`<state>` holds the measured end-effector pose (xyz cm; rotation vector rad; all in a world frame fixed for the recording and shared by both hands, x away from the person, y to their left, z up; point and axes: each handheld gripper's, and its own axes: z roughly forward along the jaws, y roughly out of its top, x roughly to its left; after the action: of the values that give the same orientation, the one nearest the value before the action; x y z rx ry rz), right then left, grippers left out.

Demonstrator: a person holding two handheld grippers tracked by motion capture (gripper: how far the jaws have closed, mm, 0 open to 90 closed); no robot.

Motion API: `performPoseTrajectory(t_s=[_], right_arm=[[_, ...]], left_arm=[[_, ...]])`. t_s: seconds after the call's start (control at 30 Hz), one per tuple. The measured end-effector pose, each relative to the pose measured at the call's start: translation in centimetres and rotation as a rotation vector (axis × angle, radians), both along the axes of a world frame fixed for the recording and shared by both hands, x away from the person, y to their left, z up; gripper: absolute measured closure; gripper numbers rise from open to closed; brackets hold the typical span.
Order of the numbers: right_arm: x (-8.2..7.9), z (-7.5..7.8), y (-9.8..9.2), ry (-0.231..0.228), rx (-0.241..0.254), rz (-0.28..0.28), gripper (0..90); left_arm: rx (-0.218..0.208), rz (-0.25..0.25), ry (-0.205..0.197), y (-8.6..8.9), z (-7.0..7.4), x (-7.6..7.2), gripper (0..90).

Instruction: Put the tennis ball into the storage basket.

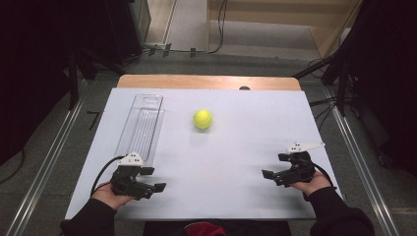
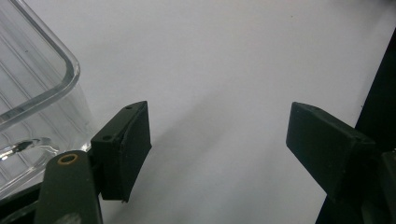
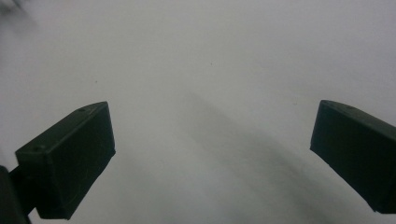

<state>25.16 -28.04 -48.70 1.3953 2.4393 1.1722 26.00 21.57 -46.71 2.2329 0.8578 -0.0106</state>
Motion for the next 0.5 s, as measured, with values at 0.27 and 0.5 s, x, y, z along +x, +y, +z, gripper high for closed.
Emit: performPoseTrajectory(t_s=[0.27,0.5], right_arm=[[-0.06,-0.09,0.18,0.004,0.001,0.020,0.0],[-0.09,-0.18,0.39,0.010,-0.005,0.040,0.0]], left_arm=[[-0.013,0.012,0.025,0.07,0.08,0.11,22.6],[-0.019,0.018,0.038,0.08,0.06,0.19,22.6]])
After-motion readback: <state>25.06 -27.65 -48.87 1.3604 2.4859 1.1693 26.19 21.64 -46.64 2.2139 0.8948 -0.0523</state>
